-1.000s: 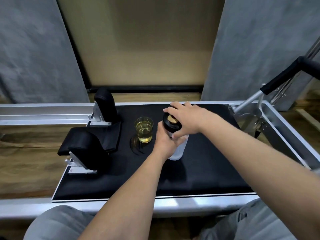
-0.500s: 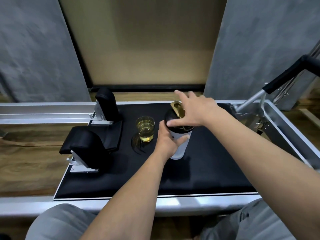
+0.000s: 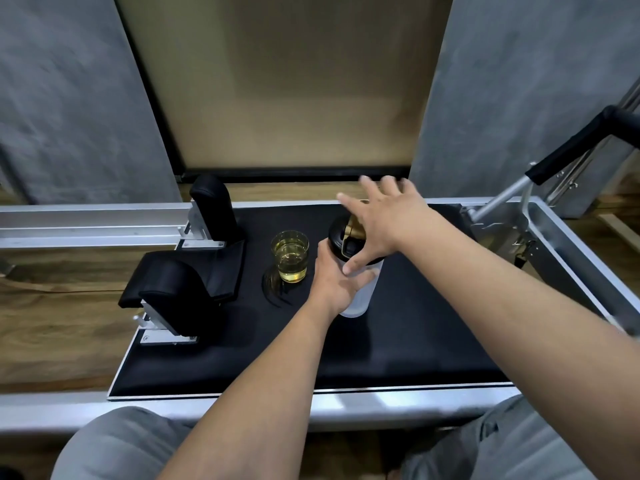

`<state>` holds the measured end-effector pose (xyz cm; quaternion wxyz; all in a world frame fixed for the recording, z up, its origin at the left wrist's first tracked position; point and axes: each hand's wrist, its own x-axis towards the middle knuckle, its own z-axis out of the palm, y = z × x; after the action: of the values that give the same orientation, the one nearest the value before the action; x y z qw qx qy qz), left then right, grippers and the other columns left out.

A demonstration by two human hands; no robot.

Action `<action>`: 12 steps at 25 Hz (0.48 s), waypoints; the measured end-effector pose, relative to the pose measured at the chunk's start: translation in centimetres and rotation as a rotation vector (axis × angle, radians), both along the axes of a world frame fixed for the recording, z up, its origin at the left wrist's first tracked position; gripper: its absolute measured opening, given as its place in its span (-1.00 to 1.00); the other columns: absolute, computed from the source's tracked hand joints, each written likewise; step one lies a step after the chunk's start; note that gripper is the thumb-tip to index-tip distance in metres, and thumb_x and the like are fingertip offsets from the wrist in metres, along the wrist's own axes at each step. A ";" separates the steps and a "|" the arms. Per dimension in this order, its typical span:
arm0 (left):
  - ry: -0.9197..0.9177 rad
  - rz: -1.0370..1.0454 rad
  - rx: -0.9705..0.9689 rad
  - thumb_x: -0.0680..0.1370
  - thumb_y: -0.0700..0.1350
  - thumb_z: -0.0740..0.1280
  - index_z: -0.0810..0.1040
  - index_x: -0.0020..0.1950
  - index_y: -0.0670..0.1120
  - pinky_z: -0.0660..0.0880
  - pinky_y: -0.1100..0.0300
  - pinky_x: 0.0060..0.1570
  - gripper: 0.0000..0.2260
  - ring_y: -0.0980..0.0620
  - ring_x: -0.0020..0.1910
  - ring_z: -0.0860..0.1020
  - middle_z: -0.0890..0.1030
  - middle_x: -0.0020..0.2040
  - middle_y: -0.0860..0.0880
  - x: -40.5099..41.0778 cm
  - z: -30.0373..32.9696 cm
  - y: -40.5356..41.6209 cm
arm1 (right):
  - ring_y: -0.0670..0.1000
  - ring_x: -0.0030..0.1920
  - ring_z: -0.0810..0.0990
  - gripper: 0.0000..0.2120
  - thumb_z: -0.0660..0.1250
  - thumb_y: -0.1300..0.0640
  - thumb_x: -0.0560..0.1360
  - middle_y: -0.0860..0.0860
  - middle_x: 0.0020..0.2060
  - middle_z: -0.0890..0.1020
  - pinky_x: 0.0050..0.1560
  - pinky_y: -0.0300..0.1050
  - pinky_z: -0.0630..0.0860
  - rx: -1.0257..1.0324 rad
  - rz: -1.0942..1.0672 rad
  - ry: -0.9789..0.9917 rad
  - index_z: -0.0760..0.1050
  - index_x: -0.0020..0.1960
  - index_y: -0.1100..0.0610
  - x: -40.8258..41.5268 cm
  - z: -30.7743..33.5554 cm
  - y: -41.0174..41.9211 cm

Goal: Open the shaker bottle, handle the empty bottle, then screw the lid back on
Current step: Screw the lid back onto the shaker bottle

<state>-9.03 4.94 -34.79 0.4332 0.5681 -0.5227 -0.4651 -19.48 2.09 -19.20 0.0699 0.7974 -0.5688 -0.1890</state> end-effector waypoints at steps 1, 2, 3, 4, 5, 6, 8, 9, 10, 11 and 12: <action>-0.023 -0.004 -0.005 0.35 -0.10 0.64 0.32 0.34 0.03 0.53 -0.07 0.36 -0.31 -0.07 0.31 0.51 0.46 0.31 -0.03 0.1 -0.3 -0.1 | 0.26 0.60 0.07 0.25 0.32 -0.66 0.15 0.06 0.67 0.02 0.53 0.26 0.14 0.004 0.145 -0.015 -0.06 0.66 -0.18 -0.3 0.1 -0.1; 0.037 0.008 0.010 0.35 -0.17 0.63 0.30 0.33 0.01 0.55 -0.08 0.35 -0.31 -0.10 0.33 0.52 0.47 0.33 -0.06 0.0 0.0 0.0 | 0.23 0.60 0.08 0.17 0.35 -0.60 0.22 0.01 0.67 0.04 0.57 0.21 0.09 0.006 0.266 -0.053 0.00 0.66 -0.17 -0.7 -0.1 -0.1; 0.080 0.003 0.023 0.35 -0.23 0.62 0.31 0.31 0.02 0.58 -0.08 0.33 -0.32 -0.13 0.33 0.52 0.47 0.33 -0.07 -0.1 -0.2 -0.1 | 0.20 0.56 0.18 0.06 0.34 -0.55 0.30 0.01 0.64 0.17 0.55 0.16 0.16 -0.002 0.345 -0.085 0.10 0.65 -0.13 -1.0 -0.5 -0.1; 0.101 0.017 0.034 0.33 -0.24 0.62 0.32 0.28 0.03 0.60 -0.08 0.32 -0.33 -0.12 0.33 0.53 0.48 0.32 -0.08 -0.3 0.0 -0.1 | 0.18 0.46 0.31 -0.05 0.30 -0.52 0.36 0.03 0.55 0.34 0.47 0.12 0.26 -0.037 0.377 -0.099 0.21 0.60 -0.07 -1.1 -1.3 0.0; 0.126 0.030 0.040 0.29 -0.17 0.63 0.33 0.27 0.03 0.59 -0.11 0.32 -0.32 -0.13 0.33 0.54 0.49 0.33 -0.08 -0.4 0.2 0.0 | 0.17 0.33 0.39 -0.13 0.23 -0.52 0.41 0.06 0.42 0.47 0.36 0.09 0.33 -0.099 0.359 -0.098 0.30 0.53 -0.01 -1.0 -2.2 0.1; 0.129 0.036 0.044 0.22 -0.05 0.63 0.35 0.31 0.00 0.56 -0.14 0.34 -0.26 -0.14 0.34 0.54 0.50 0.35 -0.10 -0.4 0.6 0.3 | 0.18 0.23 0.43 -0.17 0.14 -0.54 0.43 0.10 0.30 0.54 0.25 0.08 0.34 -0.168 0.299 -0.086 0.37 0.44 0.04 -0.6 -3.0 0.2; 0.206 0.084 0.072 0.12 0.13 0.56 0.36 0.47 -0.08 0.50 -0.17 0.42 -0.04 -0.15 0.43 0.50 0.48 0.46 -0.16 -0.6 0.9 0.5 | 0.20 0.12 0.47 -0.12 -0.02 -0.63 0.39 0.15 0.13 0.60 0.11 0.08 0.32 -0.248 0.137 -0.076 0.43 0.28 0.08 1.0 -3.9 0.4; 0.208 0.081 0.065 0.12 0.16 0.56 0.33 0.53 -0.12 0.46 -0.12 0.46 0.03 -0.13 0.47 0.47 0.45 0.52 -0.18 -0.6 1.0 0.6 | 0.20 0.09 0.49 -0.06 -0.09 -0.67 0.35 0.15 0.08 0.61 0.05 0.09 0.31 -0.255 0.068 -0.079 0.44 0.25 0.09 1.7 -3.8 0.2; 0.126 0.045 0.039 0.15 0.17 0.58 0.29 0.54 -0.11 0.44 -0.06 0.48 0.03 -0.09 0.48 0.45 0.42 0.55 -0.18 -0.6 0.9 0.7 | 0.20 0.06 0.51 0.00 -0.12 -0.71 0.30 0.14 0.05 0.62 0.01 0.09 0.31 -0.240 0.023 -0.079 0.44 0.24 0.09 2.1 -3.4 0.0; 0.087 0.029 0.022 0.20 0.14 0.62 0.28 0.50 -0.07 0.45 0.01 0.46 -0.04 -0.07 0.48 0.45 0.42 0.54 -0.15 -0.4 0.5 0.7 | 0.20 0.02 0.52 0.03 -0.10 -0.73 0.26 0.13 0.03 0.63 -0.02 0.09 0.32 -0.208 0.014 -0.083 0.43 0.25 0.09 2.2 -2.9 -0.3; 0.073 0.027 0.020 0.26 0.07 0.65 0.29 0.45 -0.04 0.47 0.13 0.40 -0.13 -0.01 0.44 0.48 0.47 0.48 -0.06 -0.3 0.1 0.6 | 0.21 0.00 0.51 0.04 -0.06 -0.74 0.25 0.13 0.04 0.64 0.00 0.10 0.36 -0.163 0.048 -0.094 0.41 0.28 0.08 1.9 -2.4 -0.7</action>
<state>-9.30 5.56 -34.70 0.4524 0.5624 -0.4940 -0.4847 -17.55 1.41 -21.64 0.1124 0.8105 -0.5656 -0.1027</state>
